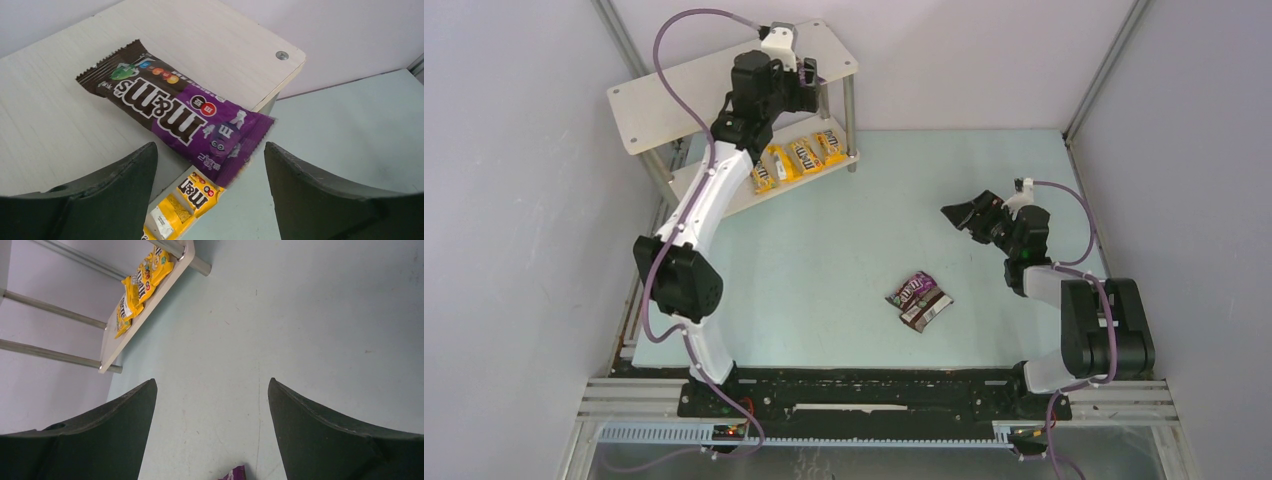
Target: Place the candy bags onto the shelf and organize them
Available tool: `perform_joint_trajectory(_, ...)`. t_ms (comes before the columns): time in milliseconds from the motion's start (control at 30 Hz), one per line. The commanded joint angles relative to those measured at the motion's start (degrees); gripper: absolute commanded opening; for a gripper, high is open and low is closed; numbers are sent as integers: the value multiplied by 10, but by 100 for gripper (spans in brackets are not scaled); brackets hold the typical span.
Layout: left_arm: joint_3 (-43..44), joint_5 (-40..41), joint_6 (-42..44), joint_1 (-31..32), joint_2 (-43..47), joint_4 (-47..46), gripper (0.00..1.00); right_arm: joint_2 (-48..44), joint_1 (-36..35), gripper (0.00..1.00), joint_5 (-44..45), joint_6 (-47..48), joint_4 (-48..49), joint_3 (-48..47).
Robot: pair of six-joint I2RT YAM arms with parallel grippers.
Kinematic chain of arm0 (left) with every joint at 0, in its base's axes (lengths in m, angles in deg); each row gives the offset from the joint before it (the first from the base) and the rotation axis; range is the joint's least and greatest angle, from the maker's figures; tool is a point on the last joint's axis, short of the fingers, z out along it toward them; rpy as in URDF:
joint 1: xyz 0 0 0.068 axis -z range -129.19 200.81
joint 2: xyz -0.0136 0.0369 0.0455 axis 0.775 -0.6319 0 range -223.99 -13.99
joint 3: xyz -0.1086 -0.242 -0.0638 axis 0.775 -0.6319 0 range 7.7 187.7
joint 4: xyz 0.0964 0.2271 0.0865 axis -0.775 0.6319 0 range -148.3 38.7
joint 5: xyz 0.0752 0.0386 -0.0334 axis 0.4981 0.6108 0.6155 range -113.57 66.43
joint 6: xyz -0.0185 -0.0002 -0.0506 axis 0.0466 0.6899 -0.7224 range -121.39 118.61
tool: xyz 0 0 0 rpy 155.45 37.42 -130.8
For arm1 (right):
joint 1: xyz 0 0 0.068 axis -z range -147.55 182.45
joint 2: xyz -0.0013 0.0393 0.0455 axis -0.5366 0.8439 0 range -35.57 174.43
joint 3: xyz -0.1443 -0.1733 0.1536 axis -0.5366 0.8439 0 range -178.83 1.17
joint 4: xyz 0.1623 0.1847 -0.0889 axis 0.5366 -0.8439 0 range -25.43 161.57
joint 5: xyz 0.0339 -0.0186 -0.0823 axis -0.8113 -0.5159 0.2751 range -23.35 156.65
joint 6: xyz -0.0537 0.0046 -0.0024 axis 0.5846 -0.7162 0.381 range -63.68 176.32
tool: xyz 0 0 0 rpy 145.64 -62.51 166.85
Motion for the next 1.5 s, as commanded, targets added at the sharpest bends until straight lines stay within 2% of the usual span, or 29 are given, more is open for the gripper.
perform_joint_trajectory(0, 29, -20, -10, -8, -7, -4, 81, 7, 3, 90, -9, -7, 31, 0)
perform_joint_trajectory(200, 57, -45, -12, -19, -25, -6, 74, 9, 4, 90, -10, -9, 30, -2)
perform_joint_trajectory(267, 67, -67, -16, -27, -33, -5, 74, 10, 3, 90, -10, -9, 30, -3)
perform_joint_trajectory(500, 60, -101, -64, -47, -35, -17, 99, 19, 3, 90, -14, -11, 35, -6)
perform_joint_trajectory(733, 10, -140, -170, -70, -25, -84, 100, 22, 3, 88, -17, -13, 37, -7)
perform_joint_trajectory(900, 20, -177, -236, -84, -47, -123, 100, 23, 3, 88, -17, -14, 38, -7)
perform_joint_trajectory(1200, 88, -210, -269, -86, -98, -128, 100, 25, 3, 88, -19, -16, 41, -7)
perform_joint_trajectory(1467, 78, -224, -297, -84, -102, -145, 100, 28, 19, 88, -21, -18, 43, -8)
